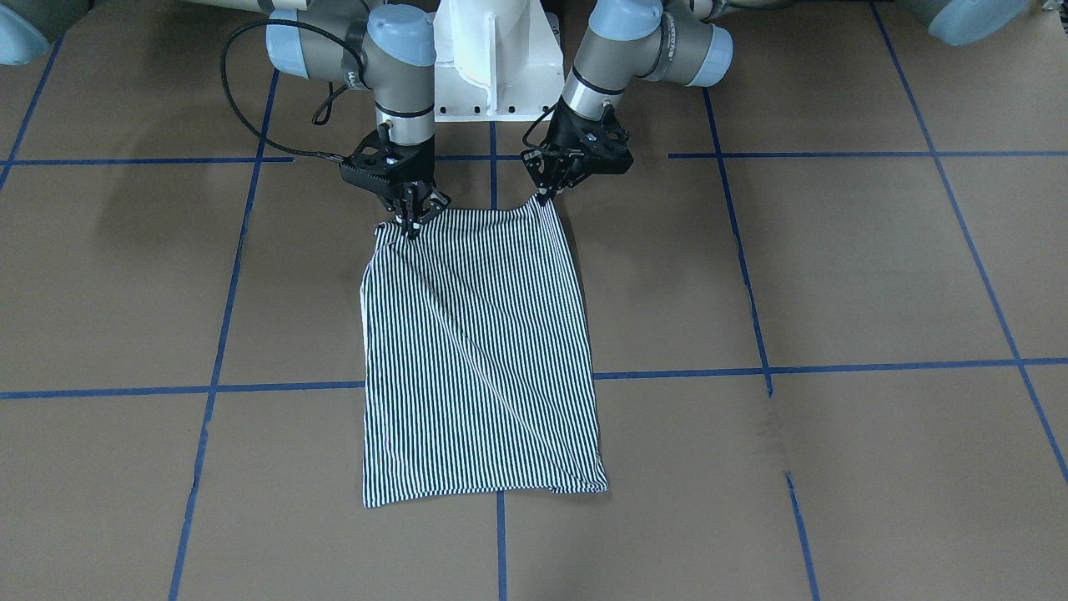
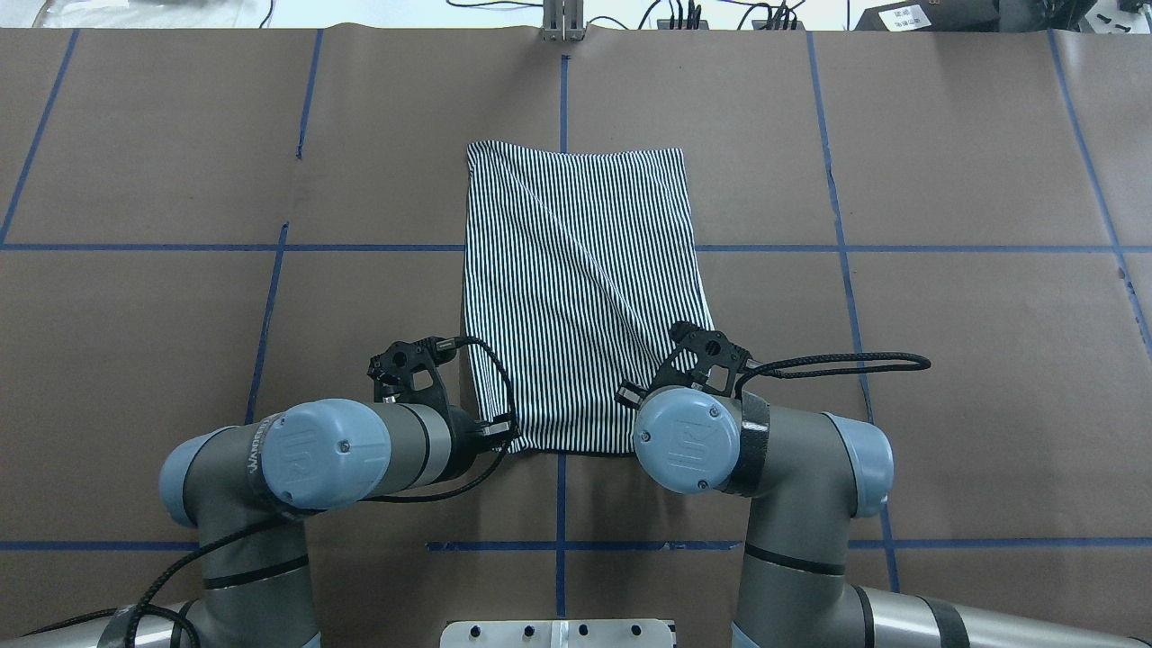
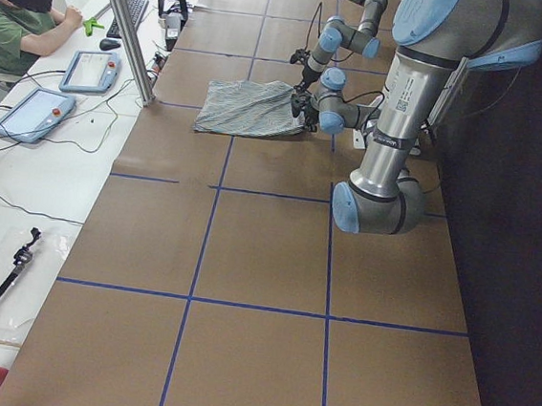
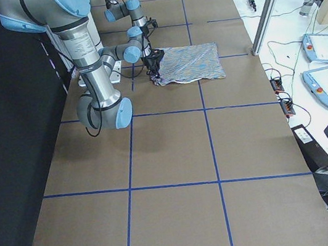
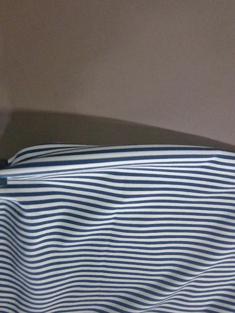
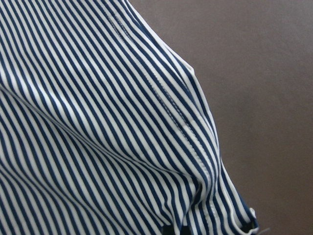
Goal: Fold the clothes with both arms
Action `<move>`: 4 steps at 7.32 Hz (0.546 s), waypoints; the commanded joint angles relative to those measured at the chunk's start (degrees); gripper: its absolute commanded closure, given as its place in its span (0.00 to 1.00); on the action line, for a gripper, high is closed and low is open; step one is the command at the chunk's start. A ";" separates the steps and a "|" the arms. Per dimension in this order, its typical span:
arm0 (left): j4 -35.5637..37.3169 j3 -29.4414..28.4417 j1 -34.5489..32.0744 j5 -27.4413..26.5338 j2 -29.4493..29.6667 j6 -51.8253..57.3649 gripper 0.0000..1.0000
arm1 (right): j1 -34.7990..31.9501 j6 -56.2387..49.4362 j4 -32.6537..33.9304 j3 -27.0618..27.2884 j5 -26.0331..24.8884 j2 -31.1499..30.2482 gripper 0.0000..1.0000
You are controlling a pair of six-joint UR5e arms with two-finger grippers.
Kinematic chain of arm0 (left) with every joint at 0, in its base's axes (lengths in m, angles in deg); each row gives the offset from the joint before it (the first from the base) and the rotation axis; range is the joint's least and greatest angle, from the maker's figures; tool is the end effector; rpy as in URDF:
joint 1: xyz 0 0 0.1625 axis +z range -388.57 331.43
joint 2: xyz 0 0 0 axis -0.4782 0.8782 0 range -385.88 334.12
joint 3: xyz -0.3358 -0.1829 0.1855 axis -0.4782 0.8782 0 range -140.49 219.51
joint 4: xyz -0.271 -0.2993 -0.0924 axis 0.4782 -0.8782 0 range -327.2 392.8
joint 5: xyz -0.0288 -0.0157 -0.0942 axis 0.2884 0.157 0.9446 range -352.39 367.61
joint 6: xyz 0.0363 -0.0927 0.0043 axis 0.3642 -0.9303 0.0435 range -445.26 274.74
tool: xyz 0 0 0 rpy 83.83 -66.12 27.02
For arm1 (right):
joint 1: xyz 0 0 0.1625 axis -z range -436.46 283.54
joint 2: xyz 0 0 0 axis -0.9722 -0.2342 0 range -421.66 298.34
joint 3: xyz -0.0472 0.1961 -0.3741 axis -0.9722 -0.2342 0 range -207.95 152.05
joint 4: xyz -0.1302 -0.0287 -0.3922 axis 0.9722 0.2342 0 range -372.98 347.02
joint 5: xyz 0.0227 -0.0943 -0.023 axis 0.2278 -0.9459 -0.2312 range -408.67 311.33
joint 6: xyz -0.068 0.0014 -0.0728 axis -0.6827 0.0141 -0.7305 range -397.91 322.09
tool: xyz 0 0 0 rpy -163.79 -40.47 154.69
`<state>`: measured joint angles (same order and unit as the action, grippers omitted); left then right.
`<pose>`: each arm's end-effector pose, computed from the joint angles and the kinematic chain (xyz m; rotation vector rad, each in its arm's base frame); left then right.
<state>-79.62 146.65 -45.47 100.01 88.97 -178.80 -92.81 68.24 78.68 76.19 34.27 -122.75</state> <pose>0.5393 -0.2988 0.2388 0.0939 1.1252 -0.2947 -0.5657 -0.3176 0.2749 0.1210 -0.7322 0.5860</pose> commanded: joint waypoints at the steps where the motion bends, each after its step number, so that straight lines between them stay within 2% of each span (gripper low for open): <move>1: 12.33 13.73 -0.59 1.90 -0.51 3.89 1.00 | 0.00 -1.02 7.33 9.08 1.42 0.27 1.00; 3: 26.57 26.39 -0.77 5.23 0.02 3.98 1.00 | 0.87 -1.02 13.51 19.38 2.14 0.18 1.00; 4: 31.60 30.02 -1.12 5.33 0.37 3.98 1.00 | 0.97 -1.02 17.28 21.43 2.66 2.96 1.00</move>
<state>-55.34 170.69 -46.25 104.55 88.95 -174.92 -92.20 67.24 91.36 93.47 36.37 -121.94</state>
